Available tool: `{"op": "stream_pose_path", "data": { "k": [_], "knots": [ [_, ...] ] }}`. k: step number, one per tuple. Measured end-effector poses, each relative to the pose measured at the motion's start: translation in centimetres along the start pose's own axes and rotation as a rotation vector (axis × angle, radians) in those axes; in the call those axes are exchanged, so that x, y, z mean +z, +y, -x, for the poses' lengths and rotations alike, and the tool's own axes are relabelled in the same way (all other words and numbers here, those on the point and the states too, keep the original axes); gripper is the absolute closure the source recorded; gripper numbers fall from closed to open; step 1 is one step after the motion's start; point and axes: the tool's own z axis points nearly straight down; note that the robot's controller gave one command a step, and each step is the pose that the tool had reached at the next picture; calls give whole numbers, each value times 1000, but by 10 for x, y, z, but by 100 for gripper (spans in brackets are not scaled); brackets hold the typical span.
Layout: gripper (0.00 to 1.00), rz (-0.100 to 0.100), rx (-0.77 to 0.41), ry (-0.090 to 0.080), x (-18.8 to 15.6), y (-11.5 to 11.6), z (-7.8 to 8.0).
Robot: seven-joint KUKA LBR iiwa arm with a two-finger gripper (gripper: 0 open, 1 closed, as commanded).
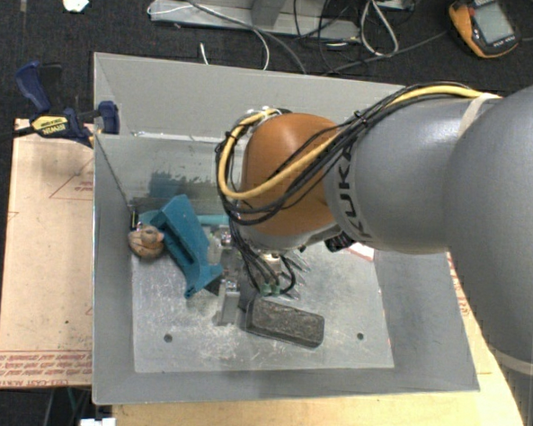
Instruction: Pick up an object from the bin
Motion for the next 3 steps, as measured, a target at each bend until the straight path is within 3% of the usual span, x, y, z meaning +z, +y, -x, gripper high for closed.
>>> {"op": "stream_pose_path", "data": {
  "k": [1, 2, 3],
  "knots": [
    [0, 1, 4, -7, -4, -1, 2],
    [0, 4, 98, -10, 53, -52, 17],
    [0, 5, 180, -8, 69, -72, -16]
  ]
}}
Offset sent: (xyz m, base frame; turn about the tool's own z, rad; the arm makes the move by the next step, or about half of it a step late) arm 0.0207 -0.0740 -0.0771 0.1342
